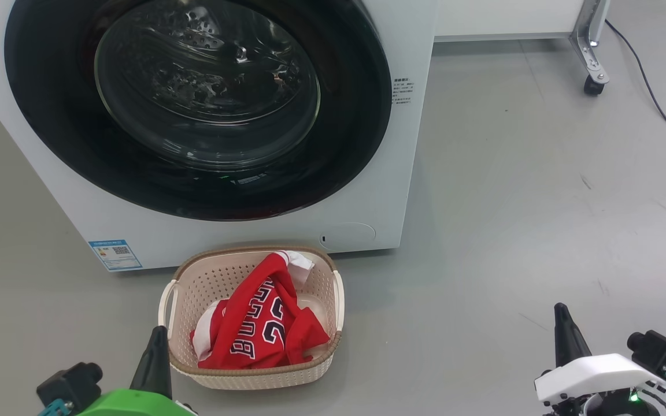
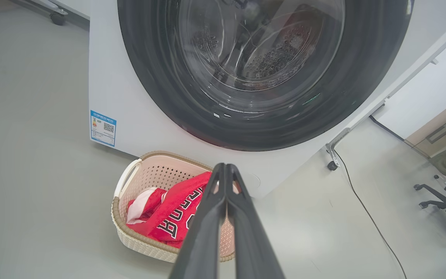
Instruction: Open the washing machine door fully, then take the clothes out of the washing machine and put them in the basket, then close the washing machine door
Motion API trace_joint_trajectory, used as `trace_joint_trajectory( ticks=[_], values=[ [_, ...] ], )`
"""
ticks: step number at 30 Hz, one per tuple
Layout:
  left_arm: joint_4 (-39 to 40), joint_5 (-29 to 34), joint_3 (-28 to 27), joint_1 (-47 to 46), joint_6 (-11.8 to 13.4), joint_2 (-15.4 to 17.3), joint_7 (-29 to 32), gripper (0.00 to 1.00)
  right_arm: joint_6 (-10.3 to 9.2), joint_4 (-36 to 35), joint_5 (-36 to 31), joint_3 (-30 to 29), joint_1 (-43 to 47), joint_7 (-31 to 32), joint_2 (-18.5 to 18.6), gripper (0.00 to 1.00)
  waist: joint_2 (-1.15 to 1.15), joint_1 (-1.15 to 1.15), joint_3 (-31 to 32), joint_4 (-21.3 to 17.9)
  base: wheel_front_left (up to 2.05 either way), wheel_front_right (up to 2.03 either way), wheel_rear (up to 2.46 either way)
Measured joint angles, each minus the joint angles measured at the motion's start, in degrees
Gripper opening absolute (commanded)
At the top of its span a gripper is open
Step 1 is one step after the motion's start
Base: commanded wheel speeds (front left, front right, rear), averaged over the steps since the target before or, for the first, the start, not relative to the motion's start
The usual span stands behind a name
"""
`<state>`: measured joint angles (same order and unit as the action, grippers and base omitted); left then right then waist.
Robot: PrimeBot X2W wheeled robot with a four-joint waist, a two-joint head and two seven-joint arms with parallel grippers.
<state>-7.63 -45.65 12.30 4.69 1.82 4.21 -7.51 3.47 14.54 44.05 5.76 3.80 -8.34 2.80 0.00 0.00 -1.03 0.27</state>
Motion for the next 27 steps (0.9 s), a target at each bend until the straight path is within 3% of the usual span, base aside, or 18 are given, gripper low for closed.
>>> trace_joint_trajectory(
  ticks=[27],
  values=[
    [-2.68, -20.54, -4.75, -2.61, -2.75, 0.41, 4.01, 0.00, 1.20, 0.22, 20.27, -4.19, -2.55, 5.09, 0.49, 0.00, 0.00, 0.00, 0.33, -0.12, 0.00, 0.00, 0.00]
  ],
)
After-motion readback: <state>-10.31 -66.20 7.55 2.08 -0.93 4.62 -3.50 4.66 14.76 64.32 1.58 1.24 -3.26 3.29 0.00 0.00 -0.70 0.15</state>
